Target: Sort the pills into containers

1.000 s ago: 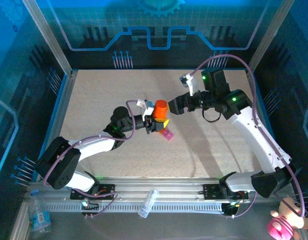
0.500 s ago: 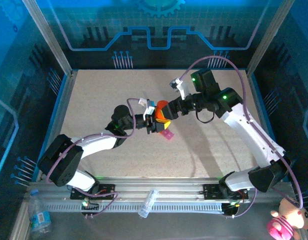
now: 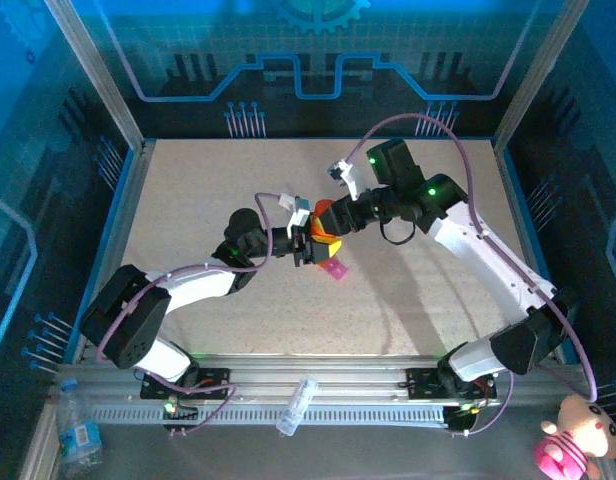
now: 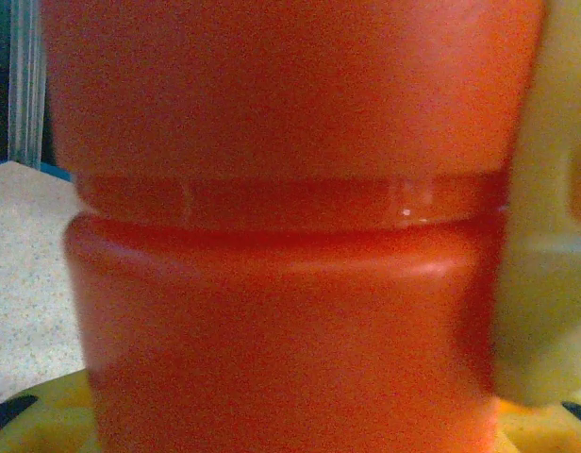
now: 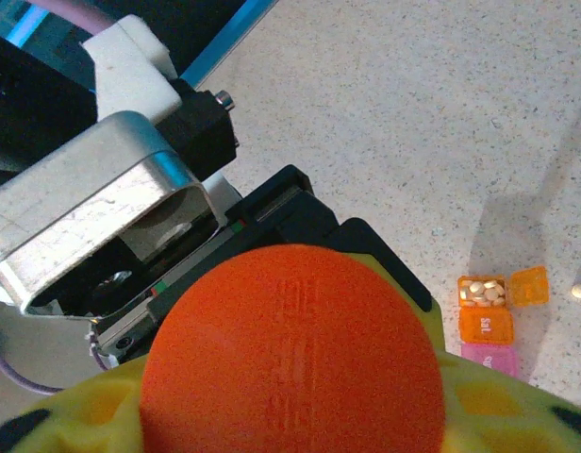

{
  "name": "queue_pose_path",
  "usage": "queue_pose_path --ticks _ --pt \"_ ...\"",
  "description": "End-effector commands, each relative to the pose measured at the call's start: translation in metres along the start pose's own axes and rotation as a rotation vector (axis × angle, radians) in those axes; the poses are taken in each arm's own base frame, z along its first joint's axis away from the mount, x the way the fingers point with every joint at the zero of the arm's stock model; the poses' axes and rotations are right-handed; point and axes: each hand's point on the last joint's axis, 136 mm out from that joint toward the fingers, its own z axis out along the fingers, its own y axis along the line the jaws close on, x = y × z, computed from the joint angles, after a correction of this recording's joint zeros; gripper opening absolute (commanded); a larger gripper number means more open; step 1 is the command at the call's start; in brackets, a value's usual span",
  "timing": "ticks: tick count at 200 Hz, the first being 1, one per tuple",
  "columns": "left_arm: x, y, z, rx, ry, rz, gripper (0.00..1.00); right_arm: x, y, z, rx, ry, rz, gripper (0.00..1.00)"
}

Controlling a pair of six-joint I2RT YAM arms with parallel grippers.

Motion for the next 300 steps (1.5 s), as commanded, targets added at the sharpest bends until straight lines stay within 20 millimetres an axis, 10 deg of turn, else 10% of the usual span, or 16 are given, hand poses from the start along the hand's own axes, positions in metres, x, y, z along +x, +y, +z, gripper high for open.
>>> queue_pose_path --ticks 1,26,59,76,172,252,300 --pt "-0.020 -0.011 0.002 0.044 -0.054 0.087 0.00 -0.002 -0.006 0.005 0.015 -0.016 0.030 0.38" --pt "-0.015 -0.002 -0.002 -0.010 -0.064 0.089 0.08 -0.010 -0.025 -0.010 0.072 -0.095 0.084 0.31" --pt "-0.013 0.010 -0.015 -0.109 -0.118 0.100 0.51 -0.015 -0.059 -0.036 0.161 -0.198 0.175 0.29" --pt "-0.011 0.012 -0.023 -0.139 -0.130 0.107 0.98 -0.008 -0.089 -0.047 0.258 -0.238 0.244 0.29" --pt "-0.018 0.035 -0.069 -0.464 -0.130 0.169 0.99 0.080 -0.237 -0.038 0.820 -0.404 0.431 0.29" --pt "-0.031 0.041 -0.092 -0.622 -0.105 0.165 0.99 0.122 -0.274 -0.020 0.984 -0.417 0.453 0.31" --pt "-0.034 0.039 -0.092 -0.612 -0.110 0.162 0.99 0.137 -0.277 -0.009 0.972 -0.357 0.464 0.56"
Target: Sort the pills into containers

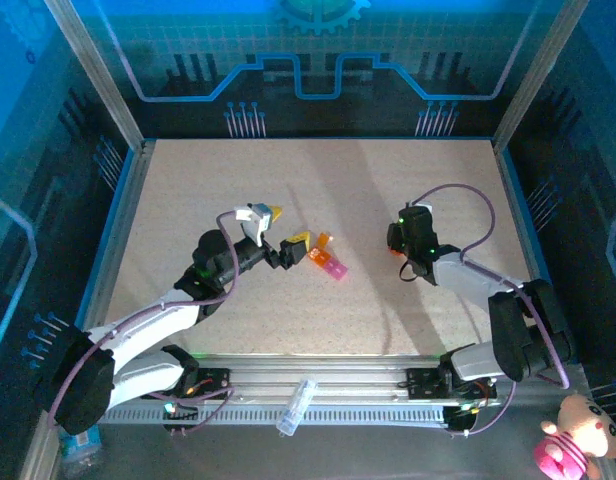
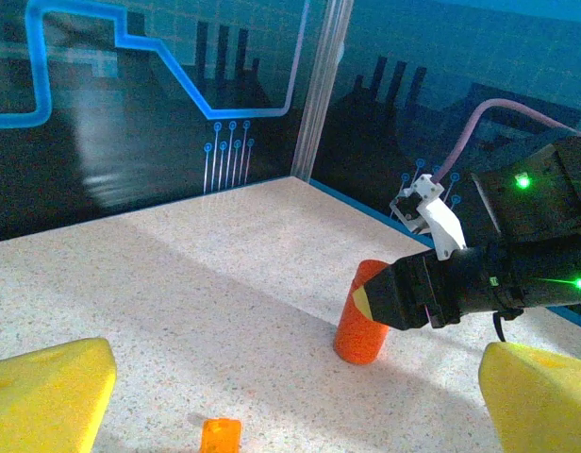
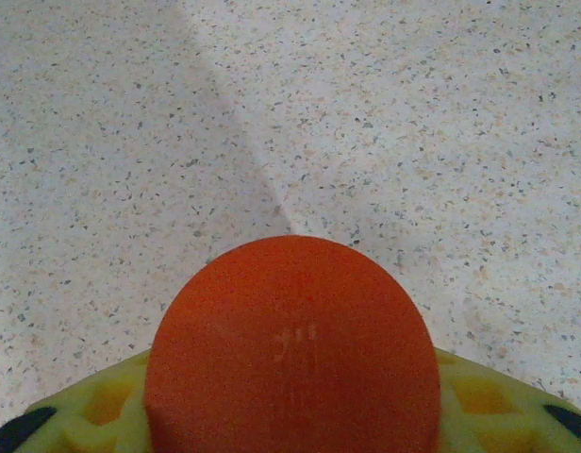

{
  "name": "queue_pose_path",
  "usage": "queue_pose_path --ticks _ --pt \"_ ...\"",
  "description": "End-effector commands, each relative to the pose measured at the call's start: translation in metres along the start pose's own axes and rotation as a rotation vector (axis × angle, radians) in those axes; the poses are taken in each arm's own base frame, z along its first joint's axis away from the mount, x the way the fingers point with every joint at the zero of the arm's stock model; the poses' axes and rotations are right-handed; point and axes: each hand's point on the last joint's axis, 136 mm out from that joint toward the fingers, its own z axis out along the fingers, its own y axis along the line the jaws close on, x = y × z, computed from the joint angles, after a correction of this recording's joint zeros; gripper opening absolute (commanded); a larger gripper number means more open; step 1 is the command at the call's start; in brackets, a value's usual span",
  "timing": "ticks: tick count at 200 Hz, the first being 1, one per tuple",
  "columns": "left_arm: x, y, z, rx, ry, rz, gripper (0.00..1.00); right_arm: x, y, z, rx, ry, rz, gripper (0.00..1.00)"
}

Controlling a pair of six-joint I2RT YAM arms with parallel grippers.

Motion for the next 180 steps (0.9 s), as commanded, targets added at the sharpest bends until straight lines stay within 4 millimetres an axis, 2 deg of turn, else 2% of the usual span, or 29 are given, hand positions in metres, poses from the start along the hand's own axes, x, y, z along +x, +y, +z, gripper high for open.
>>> queue_pose_path --ticks 1,18,36,66,97,117,127,142,156,180 --pt "-0.021 0.001 -0.002 -0.013 -0.044 0.021 0.99 -0.003 0.002 0.002 0.001 -0.026 0.012 0.57" --pt "-0.021 0.001 -0.001 -0.012 -0.042 0.013 0.99 -0.005 0.007 -0.001 -0.048 -0.002 0.009 0.72" --pt "-0.021 0.003 0.000 -0.028 -0.029 -0.004 0.99 -0.018 0.017 -0.016 -0.110 -0.003 -0.002 0.80" --pt "-0.021 0.009 0.003 -0.065 0.007 -0.023 0.99 -0.048 0.029 -0.061 -0.218 -0.043 0.006 0.82" --pt "-0.018 0.017 0.007 -0.097 0.009 -0.056 0.99 -0.056 0.051 -0.102 -0.371 -0.013 -0.027 0.83" --pt "-0.014 0.029 0.011 -0.152 0.020 -0.102 0.99 -0.047 0.072 -0.119 -0.465 0.027 -0.084 0.83" --pt "-0.012 0.034 0.012 -0.176 0.029 -0.119 0.99 -0.035 0.083 -0.123 -0.498 0.055 -0.138 0.83" --pt "-0.012 0.034 0.015 -0.163 0.043 -0.116 0.99 -0.028 0.106 -0.133 -0.551 0.075 -0.224 0.82" --pt "-0.012 0.032 0.018 -0.142 0.055 -0.086 0.99 -0.010 0.124 -0.131 -0.588 0.115 -0.308 0.83" --pt "-0.006 0.044 0.023 -0.197 0.125 -0.050 0.99 0.023 0.146 -0.115 -0.626 0.212 -0.387 0.84"
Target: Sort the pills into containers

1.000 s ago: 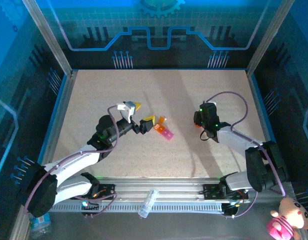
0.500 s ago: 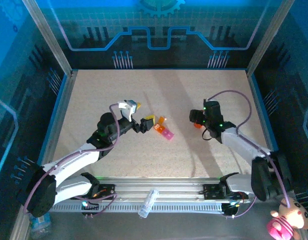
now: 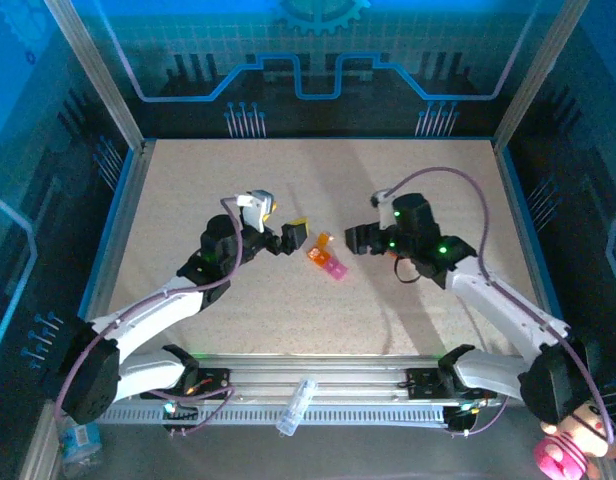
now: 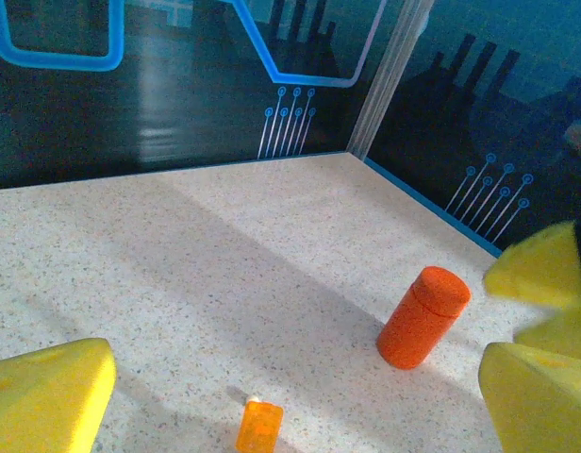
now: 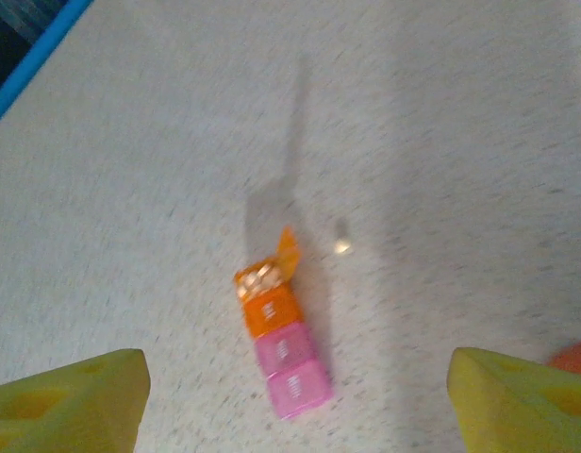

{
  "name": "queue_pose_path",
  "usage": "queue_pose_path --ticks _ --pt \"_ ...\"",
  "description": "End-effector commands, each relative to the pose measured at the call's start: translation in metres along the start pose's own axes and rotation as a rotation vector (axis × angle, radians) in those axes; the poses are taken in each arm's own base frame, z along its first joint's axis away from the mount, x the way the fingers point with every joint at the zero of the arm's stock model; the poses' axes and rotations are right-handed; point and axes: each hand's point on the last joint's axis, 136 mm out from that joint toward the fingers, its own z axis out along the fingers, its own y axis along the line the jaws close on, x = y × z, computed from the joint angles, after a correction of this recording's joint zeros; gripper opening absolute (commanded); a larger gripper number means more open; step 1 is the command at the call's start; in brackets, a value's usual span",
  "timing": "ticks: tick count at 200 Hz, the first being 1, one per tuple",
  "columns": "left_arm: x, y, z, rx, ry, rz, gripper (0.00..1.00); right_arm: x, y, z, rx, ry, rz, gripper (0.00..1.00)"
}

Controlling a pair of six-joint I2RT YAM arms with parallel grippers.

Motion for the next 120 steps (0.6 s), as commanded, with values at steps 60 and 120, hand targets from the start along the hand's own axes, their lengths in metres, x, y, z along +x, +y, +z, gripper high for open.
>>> queue_pose_path --ticks 60,120 --pt "-0.009 0.033 0.009 -0.173 0.048 0.034 0.99 0.093 0.005 0.075 0.046 0.359 -0.166 0.88" --pt "-0.010 0.039 0.009 -0.195 0.035 0.029 0.99 0.118 -0.009 0.103 0.174 0.470 -0.253 0.89"
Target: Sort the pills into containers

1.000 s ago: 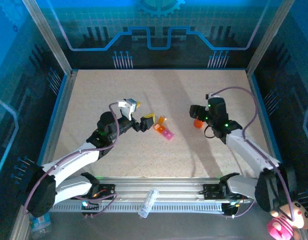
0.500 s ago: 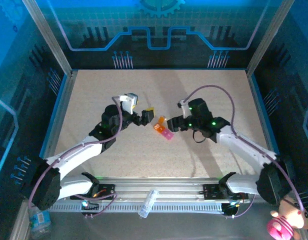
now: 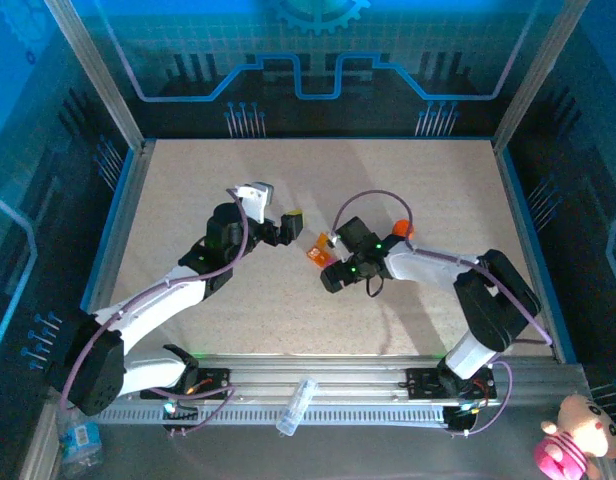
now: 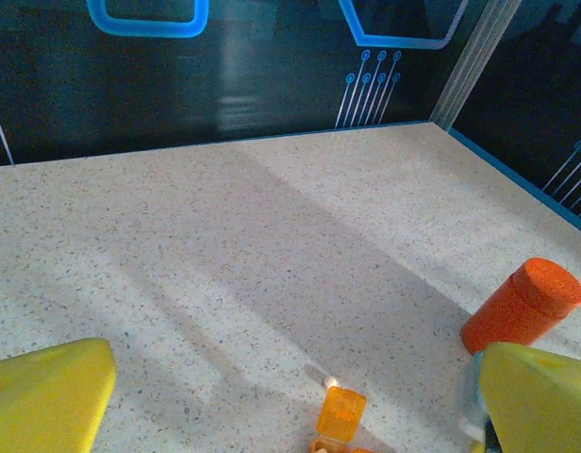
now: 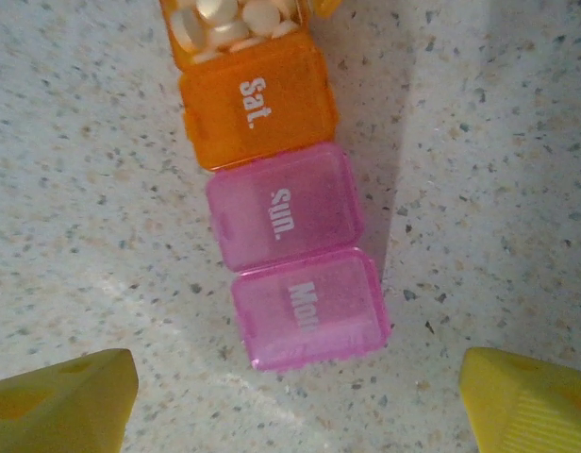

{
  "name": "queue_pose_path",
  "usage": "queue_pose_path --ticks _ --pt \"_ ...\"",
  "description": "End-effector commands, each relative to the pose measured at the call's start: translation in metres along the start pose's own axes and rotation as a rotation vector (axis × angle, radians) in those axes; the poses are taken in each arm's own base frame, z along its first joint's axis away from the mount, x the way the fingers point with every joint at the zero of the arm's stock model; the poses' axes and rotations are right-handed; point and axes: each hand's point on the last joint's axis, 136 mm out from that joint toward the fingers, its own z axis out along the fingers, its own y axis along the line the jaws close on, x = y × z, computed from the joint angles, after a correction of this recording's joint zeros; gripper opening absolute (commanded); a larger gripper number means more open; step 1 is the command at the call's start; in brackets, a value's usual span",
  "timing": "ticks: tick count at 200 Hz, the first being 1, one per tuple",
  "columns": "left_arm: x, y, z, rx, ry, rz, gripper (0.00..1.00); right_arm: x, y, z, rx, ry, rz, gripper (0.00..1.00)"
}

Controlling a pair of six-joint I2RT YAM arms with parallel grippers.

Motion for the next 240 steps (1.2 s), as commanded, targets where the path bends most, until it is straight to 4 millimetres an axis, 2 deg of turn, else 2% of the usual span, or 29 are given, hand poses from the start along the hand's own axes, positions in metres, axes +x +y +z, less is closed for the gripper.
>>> queue_pose_path --ticks 1,58,156,177,221,240 --pt "-0.014 0.005 0.001 -0.026 -0.041 -0.004 0.99 -0.007 -0.007 0.004 0.089 0.013 -0.044 0.89" --pt "-0.014 0.005 0.002 -0.024 -0.040 -0.011 0.99 -0.010 -0.031 0.017 0.179 0.049 -0.032 0.89" --pt "-0.012 0.013 0.009 -0.069 -0.017 -0.099 0.99 -0.017 -0.074 0.014 0.168 0.053 0.120 0.87" --pt "-0.009 0.013 0.016 -0.069 0.020 -0.114 0.99 -0.024 -0.069 0.005 0.111 0.025 0.143 0.87" --pt "-0.004 0.012 0.035 -0.052 0.062 -0.121 0.99 -0.054 -0.043 -0.033 -0.069 -0.089 0.217 0.86" --pt "0.001 0.011 0.045 -0.035 0.104 -0.109 0.99 -0.065 -0.042 -0.037 -0.120 -0.099 0.290 0.85"
